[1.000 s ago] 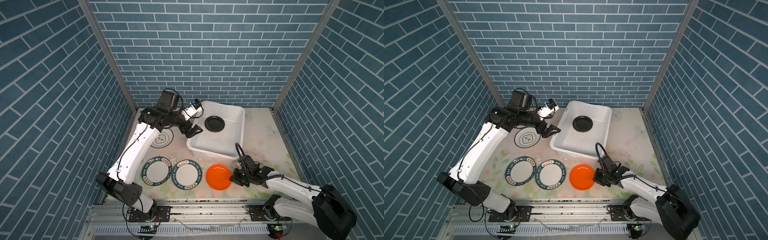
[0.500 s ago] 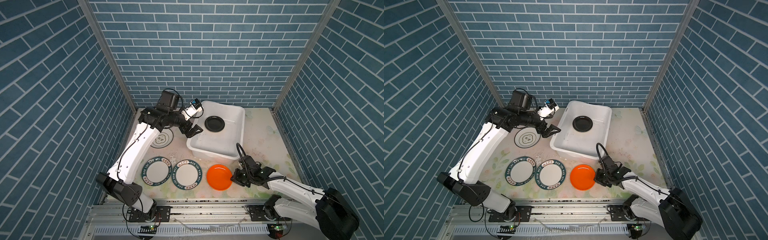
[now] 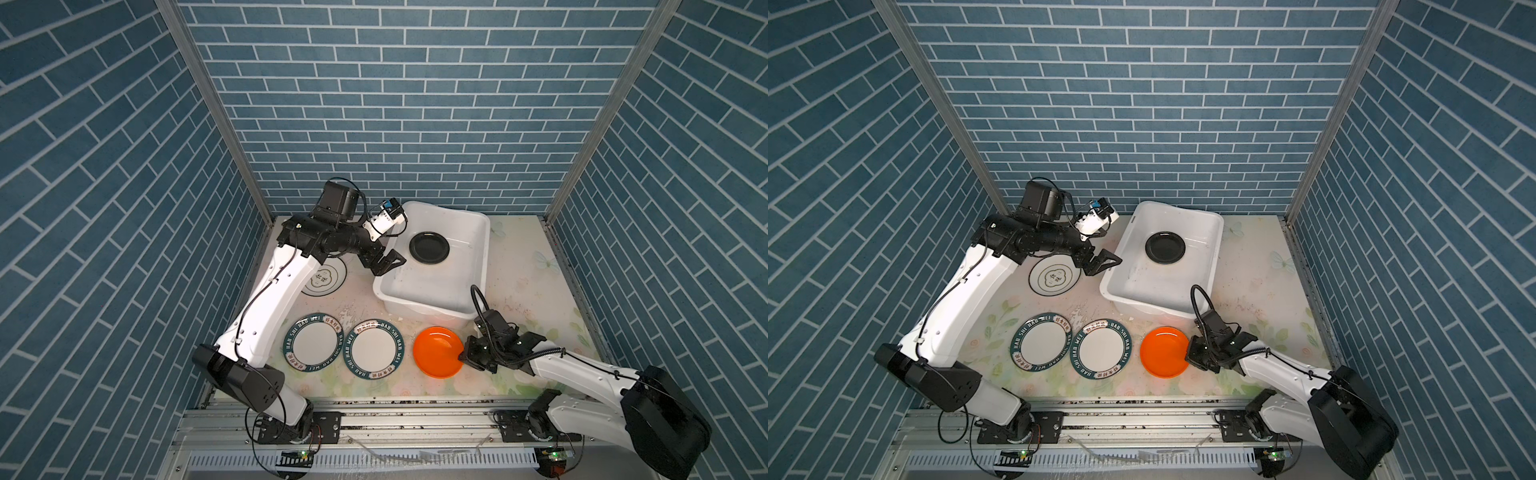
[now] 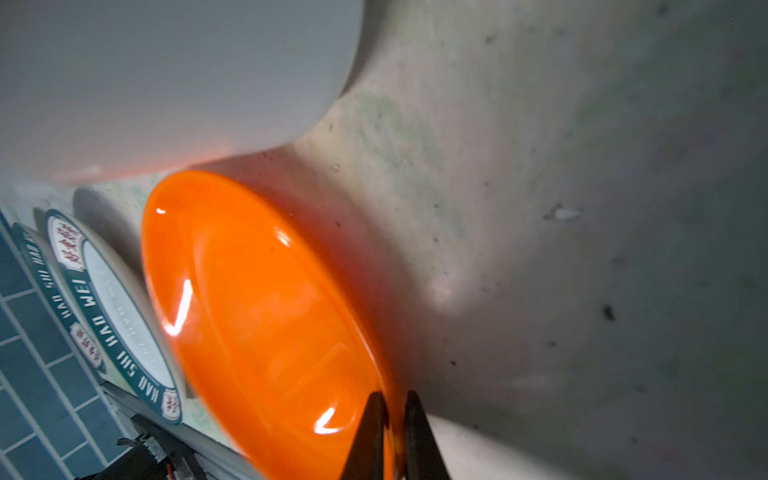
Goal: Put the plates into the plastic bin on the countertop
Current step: 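Lower the right gripper onto the orange plate's rim and close it, then tilt the orange plate up with the right gripper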
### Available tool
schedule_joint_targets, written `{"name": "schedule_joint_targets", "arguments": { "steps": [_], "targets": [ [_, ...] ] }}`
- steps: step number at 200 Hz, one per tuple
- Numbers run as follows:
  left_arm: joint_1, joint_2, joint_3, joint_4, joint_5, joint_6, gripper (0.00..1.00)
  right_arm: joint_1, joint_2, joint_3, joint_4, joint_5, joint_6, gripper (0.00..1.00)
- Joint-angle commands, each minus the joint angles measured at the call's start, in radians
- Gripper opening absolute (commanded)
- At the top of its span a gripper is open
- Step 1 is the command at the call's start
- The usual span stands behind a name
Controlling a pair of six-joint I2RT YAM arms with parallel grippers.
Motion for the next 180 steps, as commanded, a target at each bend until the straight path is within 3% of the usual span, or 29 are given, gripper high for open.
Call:
{"name": "schedule_joint_targets", "arguments": {
  "steps": [1, 41, 92, 180],
  "targets": [
    [-0.006, -0.014, -0.017, 0.006, 0.003, 0.011, 1.0, 0.006, -0.04, -0.026, -0.065, 0.041, 0.029, 0.07],
    [-0.007, -0.016, -0.02, 0.007, 0.003, 0.009, 1.0, 0.005, -0.149, -0.049, -0.122, 0.049, 0.033, 0.01],
    [-0.006, -0.008, -0.011, 0.009, 0.006, 0.006, 1.0, 0.005, -0.234, -0.059, -0.181, 0.028, 0.019, 0.0],
    [-0.006, 0.028, 0.052, 0.005, -0.06, 0.005, 1.0, 0.005, -0.248, 0.102, -0.397, -0.047, -0.169, 0.0]
  ]
}}
